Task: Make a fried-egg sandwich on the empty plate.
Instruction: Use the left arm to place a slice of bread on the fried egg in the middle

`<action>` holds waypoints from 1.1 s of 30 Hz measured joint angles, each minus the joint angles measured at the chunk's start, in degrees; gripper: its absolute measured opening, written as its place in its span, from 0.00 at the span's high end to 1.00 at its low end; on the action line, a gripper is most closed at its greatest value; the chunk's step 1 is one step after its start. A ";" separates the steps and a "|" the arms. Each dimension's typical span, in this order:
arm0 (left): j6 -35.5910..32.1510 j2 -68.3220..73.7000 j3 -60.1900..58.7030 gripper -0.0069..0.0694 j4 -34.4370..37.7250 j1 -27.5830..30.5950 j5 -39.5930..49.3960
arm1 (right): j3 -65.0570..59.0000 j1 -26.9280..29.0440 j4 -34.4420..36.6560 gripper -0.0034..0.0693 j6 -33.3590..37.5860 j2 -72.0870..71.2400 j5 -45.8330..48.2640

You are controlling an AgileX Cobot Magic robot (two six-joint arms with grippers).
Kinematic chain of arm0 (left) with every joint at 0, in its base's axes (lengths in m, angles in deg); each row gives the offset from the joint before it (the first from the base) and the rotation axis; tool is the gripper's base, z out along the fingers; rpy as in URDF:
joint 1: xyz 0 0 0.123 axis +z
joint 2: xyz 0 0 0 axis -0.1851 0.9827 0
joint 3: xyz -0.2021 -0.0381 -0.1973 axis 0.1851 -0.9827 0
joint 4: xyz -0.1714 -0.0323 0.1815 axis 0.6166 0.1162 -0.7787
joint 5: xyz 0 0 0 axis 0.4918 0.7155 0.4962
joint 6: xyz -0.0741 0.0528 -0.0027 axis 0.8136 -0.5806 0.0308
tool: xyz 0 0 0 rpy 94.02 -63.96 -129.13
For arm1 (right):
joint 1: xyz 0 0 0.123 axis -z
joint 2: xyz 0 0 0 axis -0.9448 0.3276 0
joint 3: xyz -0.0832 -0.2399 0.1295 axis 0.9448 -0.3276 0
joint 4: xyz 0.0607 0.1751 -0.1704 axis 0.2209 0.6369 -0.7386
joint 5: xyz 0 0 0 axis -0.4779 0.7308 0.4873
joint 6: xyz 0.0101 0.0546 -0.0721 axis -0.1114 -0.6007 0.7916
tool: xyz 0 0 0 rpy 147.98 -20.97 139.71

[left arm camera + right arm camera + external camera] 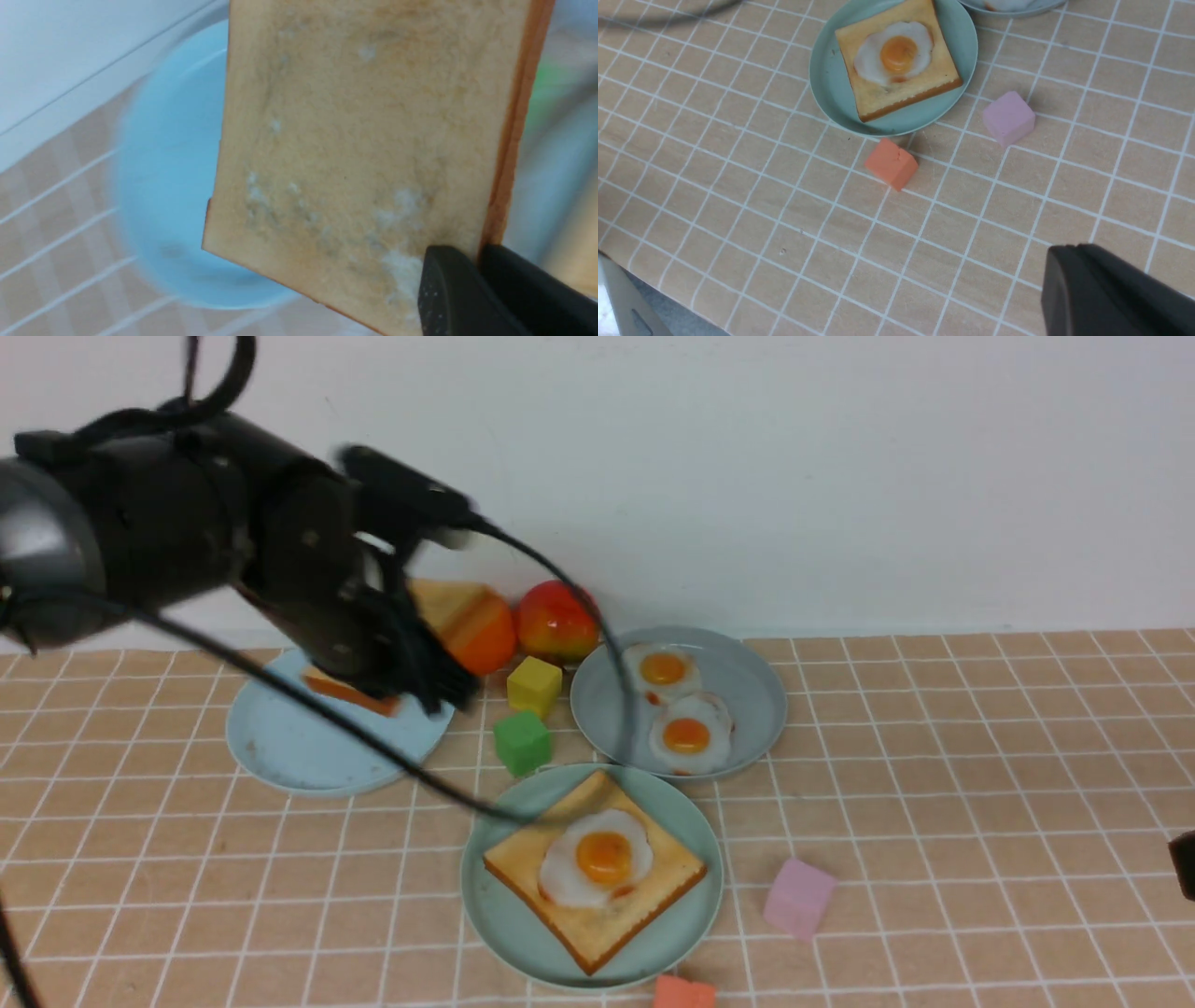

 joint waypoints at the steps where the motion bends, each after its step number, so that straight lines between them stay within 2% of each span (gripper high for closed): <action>1: 0.81 -0.78 -1.47 0.85 0.22 -3.34 0.07 | 0.00 0.00 -0.32 0.92 0.00 -0.61 0.32; 3: 1.55 -0.93 -3.17 0.85 0.29 -5.93 0.07 | -0.06 0.00 -0.66 0.92 0.00 -1.42 0.39; 6: 4.30 0.03 -6.38 0.85 -0.57 -12.77 -0.56 | -0.06 0.00 -1.54 0.92 0.00 -4.46 0.77; 12: 5.05 2.94 -6.67 0.85 -1.97 -16.80 -4.51 | -0.18 0.00 -1.82 0.91 0.00 -8.66 0.84; 21: 4.80 7.57 -6.67 0.85 -3.11 -17.05 -5.84 | -0.18 0.00 -1.92 0.90 0.00 -10.94 2.02; 33: 5.82 6.82 -6.62 0.85 -5.93 -17.05 -5.08 | -0.25 0.00 -2.06 0.89 0.00 -11.11 2.35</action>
